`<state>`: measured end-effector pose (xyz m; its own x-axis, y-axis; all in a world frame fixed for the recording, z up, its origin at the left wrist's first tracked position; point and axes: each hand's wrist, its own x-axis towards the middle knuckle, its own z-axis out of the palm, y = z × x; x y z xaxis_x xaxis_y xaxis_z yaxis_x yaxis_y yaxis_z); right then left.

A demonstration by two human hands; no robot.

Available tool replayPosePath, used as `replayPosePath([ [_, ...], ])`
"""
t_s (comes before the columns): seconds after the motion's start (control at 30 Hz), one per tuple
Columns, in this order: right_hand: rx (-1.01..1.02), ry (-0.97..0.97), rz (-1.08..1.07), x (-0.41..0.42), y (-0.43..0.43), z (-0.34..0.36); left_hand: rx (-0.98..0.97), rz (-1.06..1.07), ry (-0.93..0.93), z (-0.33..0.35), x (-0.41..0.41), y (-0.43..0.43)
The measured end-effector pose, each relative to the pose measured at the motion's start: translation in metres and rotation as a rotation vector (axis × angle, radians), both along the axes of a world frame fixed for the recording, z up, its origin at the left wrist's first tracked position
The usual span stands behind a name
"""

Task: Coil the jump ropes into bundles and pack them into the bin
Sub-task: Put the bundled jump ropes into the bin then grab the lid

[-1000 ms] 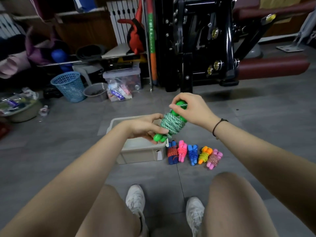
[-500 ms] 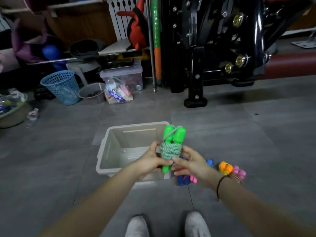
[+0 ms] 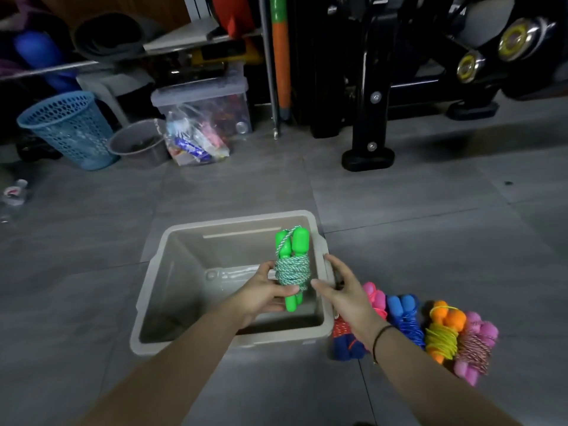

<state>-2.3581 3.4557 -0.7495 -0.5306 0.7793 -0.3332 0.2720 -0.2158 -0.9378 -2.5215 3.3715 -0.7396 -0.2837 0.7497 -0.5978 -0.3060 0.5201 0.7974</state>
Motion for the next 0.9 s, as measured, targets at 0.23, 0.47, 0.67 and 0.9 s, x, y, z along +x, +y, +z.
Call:
replayPosePath([
  [0.23,-0.056,0.147,0.045,0.000,-0.004,-0.042,-0.166,-0.091,0.001,-0.042,-0.036,0.004],
  [0.47,-0.083,0.271,0.032,0.002,-0.006,-0.046,-0.251,0.033,0.194,-0.079,-0.100,-0.014],
  [0.67,-0.102,0.294,0.037,0.001,-0.006,-0.052,-0.370,0.182,0.169,-0.108,-0.128,-0.050],
  [0.9,-0.101,0.301,0.080,0.001,-0.006,-0.043,-0.526,0.191,0.204,-0.122,-0.145,-0.061],
])
